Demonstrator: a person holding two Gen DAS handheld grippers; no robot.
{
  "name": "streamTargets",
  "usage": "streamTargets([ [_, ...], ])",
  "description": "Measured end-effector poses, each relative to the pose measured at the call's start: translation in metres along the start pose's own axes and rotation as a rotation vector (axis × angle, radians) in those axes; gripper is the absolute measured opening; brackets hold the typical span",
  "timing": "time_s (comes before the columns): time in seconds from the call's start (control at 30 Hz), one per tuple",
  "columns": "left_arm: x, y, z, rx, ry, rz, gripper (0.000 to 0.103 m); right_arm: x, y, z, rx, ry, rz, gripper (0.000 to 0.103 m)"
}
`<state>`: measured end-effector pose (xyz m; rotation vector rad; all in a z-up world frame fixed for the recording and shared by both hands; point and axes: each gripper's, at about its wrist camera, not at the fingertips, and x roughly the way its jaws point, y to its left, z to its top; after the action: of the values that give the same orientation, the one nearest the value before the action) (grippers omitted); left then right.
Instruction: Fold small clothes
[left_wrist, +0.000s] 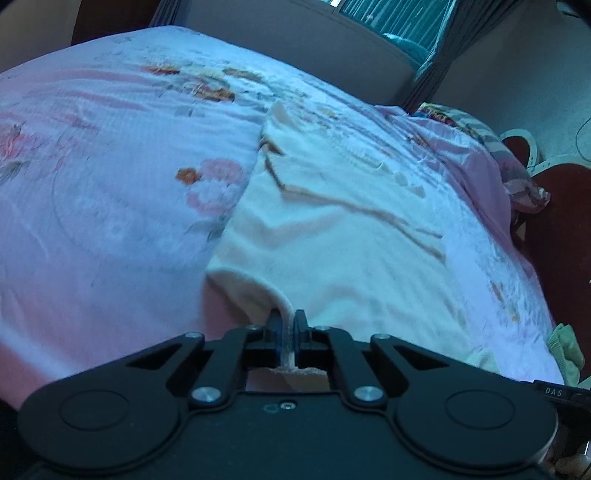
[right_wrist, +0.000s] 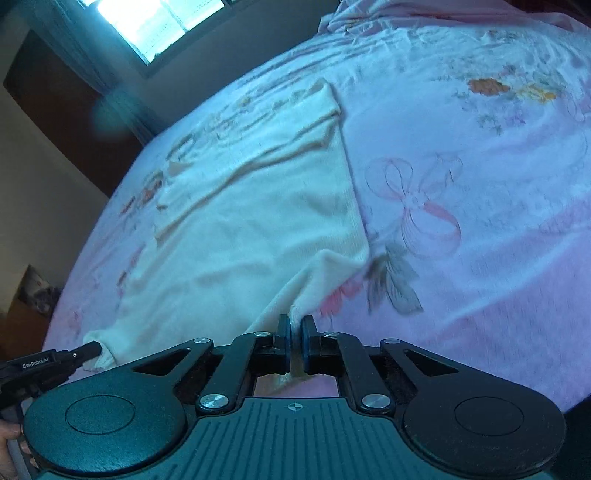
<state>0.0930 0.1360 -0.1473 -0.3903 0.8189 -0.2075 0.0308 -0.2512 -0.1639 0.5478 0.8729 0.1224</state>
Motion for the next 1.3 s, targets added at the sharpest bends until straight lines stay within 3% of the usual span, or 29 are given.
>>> streamTargets([
  [0.2,0.051,-0.011,0.065,-0.031,-0.043,-0.008,0.004,0.029,0.007,0.078,0.020,-0.101,-0.011,0.001],
  [0.3,0.087,-0.009,0.090,-0.059,-0.033,0.023,0.004,0.060,0.002,0.112,0.005,-0.077,-0.058,0.001],
  [0.4,0.124,-0.006,0.101,-0.048,0.019,0.084,0.004,0.068,0.006,0.118,-0.098,-0.058,-0.052,0.002],
  [0.53,0.156,-0.003,0.098,-0.005,0.076,0.139,0.006,0.068,0.012,0.089,-0.249,0.018,-0.050,0.006],
  [0.57,0.157,-0.004,0.097,0.003,0.072,0.145,0.008,0.067,0.011,0.081,-0.272,0.036,-0.051,0.020],
  [0.6,0.156,-0.005,0.098,0.011,0.070,0.146,0.009,0.066,0.011,0.073,-0.297,0.042,-0.049,0.055],
  [0.67,0.150,-0.008,0.098,0.021,0.070,0.136,0.015,0.064,0.013,0.058,-0.372,0.027,-0.069,0.090],
  [0.73,0.140,-0.012,0.099,0.049,0.062,0.132,0.018,0.066,0.014,0.053,-0.419,0.013,-0.107,0.090],
  [0.83,0.124,-0.013,0.099,0.099,0.039,0.138,0.020,0.069,0.004,0.063,-0.342,-0.007,-0.083,0.082],
  [0.9,0.118,-0.012,0.099,0.140,0.028,0.159,0.020,0.078,-0.001,0.077,-0.312,-0.005,-0.094,0.047],
  [0.93,0.118,-0.011,0.100,0.163,0.027,0.170,0.020,0.085,-0.003,0.081,-0.304,0.015,-0.103,0.041],
  [1.13,0.122,-0.003,0.102,0.250,0.065,0.163,0.023,0.105,-0.005,0.085,-0.308,0.082,-0.085,0.039],
  [1.23,0.127,-0.006,0.098,0.309,0.096,0.111,0.024,0.106,-0.006,0.084,-0.305,0.095,-0.067,0.039],
  [1.3,0.128,-0.012,0.095,0.359,0.083,0.102,0.030,0.103,-0.005,0.084,-0.299,0.089,-0.045,0.039],
])
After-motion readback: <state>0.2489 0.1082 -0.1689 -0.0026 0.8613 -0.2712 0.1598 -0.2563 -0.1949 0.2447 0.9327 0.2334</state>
